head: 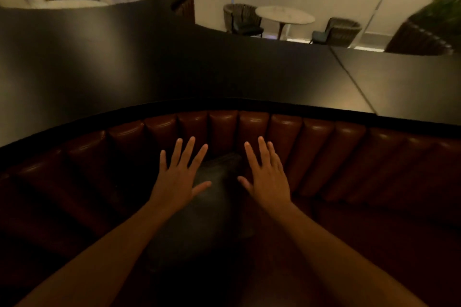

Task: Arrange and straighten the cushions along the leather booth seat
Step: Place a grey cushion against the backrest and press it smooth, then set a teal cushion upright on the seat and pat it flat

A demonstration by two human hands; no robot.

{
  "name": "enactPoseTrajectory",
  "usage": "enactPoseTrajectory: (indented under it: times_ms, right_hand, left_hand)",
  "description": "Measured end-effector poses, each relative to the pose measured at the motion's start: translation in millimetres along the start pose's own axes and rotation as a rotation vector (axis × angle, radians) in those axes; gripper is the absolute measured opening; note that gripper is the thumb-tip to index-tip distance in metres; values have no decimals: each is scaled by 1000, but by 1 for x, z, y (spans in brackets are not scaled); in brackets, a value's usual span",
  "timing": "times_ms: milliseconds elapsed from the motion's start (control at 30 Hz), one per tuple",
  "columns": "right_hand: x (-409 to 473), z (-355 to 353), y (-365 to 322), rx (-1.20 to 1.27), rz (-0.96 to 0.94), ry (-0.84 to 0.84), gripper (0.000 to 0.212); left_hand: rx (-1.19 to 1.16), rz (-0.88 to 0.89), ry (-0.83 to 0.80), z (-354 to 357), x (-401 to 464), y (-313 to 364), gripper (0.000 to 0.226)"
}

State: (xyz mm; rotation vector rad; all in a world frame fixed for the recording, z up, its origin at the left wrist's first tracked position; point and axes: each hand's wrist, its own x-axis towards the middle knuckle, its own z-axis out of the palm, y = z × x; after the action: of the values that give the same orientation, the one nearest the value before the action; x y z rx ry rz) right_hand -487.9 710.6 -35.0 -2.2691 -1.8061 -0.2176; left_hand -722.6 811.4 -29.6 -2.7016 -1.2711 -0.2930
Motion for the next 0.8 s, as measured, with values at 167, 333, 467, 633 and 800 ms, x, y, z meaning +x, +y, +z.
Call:
enactPoseTrajectory:
  times_ms: [167, 333, 467, 633, 800]
  right_hand:
    - [-45, -97, 84, -66, 101, 156, 88]
    - [-144, -204, 188, -156, 266, 284, 86]
    - [-251, -293, 262, -240, 382, 354, 82]
    - [-388, -383, 345, -351, 557, 441, 82]
    - [-524, -442, 418, -458, 770, 484, 82]
  left_hand:
    - [-55, 104, 63, -69, 26, 86, 91]
    - [-90, 276, 167, -154, 28, 220, 88]
    - [-132, 405, 233, -202, 8, 345, 87]
    - [-233, 597, 308, -256, -27, 503, 85]
    - [-327, 833, 322, -292, -67, 660, 84]
